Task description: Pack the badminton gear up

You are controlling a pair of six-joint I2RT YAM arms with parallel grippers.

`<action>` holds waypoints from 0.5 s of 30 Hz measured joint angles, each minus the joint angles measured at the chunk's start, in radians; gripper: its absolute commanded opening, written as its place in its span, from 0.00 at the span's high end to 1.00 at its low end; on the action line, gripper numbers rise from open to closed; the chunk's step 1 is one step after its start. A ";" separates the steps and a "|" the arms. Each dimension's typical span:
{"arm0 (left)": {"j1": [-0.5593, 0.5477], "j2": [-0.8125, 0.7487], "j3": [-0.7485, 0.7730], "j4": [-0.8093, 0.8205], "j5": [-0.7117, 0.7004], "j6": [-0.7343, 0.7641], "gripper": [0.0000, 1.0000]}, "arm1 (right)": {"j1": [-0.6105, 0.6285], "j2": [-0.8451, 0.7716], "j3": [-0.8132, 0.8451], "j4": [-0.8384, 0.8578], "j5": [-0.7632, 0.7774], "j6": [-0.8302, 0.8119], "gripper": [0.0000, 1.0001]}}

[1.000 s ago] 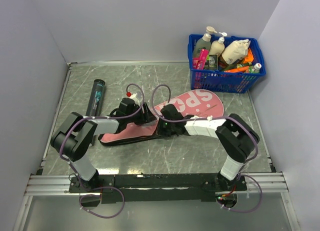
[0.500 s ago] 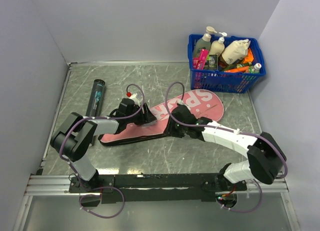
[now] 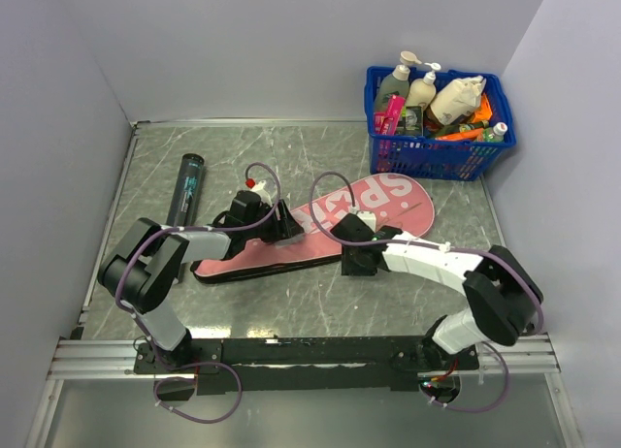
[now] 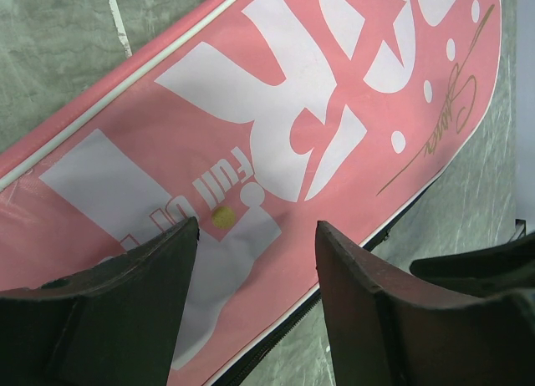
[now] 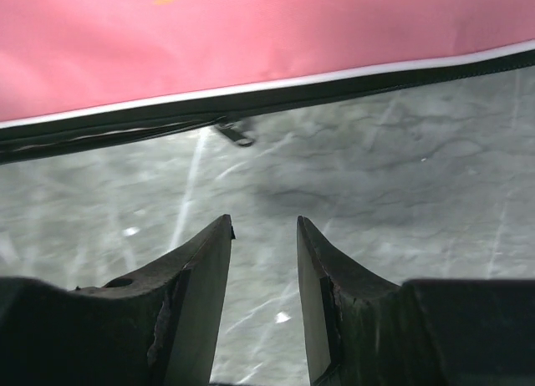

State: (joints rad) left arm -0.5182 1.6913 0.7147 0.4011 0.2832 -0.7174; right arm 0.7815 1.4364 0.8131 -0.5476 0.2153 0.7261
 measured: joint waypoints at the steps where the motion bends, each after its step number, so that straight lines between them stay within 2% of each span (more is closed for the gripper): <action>1: 0.000 0.000 0.000 0.000 0.000 0.000 0.35 | 0.000 0.017 0.002 -0.003 0.007 -0.008 0.55; 8: 0.000 0.002 0.000 0.001 0.000 0.000 0.35 | 0.000 0.120 0.026 0.006 0.025 -0.056 0.55; 15: 0.000 0.006 0.001 0.005 0.004 0.000 0.35 | 0.000 0.146 0.045 0.046 0.033 -0.088 0.55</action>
State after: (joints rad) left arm -0.5182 1.6970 0.7155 0.4065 0.2871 -0.7170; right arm 0.7815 1.5826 0.8577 -0.5014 0.2481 0.6384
